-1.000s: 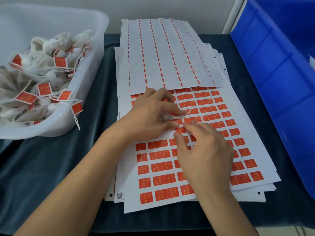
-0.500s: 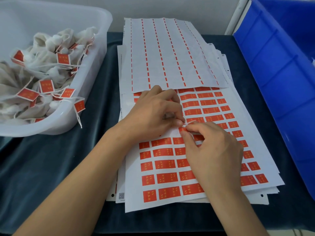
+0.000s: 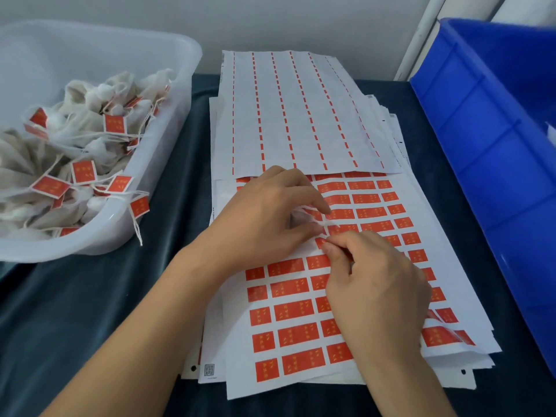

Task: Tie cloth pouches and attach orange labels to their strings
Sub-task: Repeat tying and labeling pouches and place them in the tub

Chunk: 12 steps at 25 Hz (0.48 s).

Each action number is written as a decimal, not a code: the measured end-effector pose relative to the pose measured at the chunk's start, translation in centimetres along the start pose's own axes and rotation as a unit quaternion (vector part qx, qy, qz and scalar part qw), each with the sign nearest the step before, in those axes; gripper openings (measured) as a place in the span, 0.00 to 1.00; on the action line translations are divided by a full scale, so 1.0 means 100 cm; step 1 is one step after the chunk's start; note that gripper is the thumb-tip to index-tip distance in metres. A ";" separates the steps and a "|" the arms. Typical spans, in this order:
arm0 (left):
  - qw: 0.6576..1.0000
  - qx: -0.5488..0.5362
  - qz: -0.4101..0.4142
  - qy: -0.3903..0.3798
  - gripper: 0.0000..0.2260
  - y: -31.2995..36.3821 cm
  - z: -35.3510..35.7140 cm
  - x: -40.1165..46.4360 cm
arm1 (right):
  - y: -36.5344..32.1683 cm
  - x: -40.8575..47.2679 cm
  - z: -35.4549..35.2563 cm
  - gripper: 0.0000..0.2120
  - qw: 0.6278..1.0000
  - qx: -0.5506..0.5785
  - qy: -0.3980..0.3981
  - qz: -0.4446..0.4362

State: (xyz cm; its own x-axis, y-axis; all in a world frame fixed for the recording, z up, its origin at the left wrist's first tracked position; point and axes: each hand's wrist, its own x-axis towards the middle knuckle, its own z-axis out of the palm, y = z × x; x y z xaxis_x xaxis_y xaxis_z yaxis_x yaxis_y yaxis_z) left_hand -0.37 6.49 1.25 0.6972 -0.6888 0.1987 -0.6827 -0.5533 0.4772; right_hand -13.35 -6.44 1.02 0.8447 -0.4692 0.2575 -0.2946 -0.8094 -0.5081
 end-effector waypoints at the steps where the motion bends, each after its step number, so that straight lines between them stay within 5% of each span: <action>1: 1.000 0.000 -0.012 -0.001 0.11 0.001 -0.002 -0.001 | -0.001 0.002 -0.001 0.16 1.000 0.001 0.001 0.000; 7: 0.988 0.051 -0.079 0.124 0.20 0.008 -0.010 -0.018 | -0.006 0.010 -0.007 0.16 1.000 0.001 0.014 0.001; 9: 0.986 0.071 -0.095 0.120 0.23 0.015 -0.007 -0.026 | -0.006 0.010 -0.007 0.15 1.000 0.002 0.015 0.005; 12: 0.994 0.098 -0.013 0.055 0.20 0.016 -0.004 -0.034 | -0.008 0.008 -0.004 0.16 1.000 -0.001 0.006 0.006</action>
State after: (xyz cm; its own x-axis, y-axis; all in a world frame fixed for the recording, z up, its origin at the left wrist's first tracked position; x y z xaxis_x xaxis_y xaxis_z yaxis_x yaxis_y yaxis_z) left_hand -3.72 8.12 1.71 0.7273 -0.6236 0.2866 -0.6863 -0.6577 0.3105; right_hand -12.62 -6.37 1.97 0.8352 -0.4839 0.2613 -0.3062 -0.8039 -0.5099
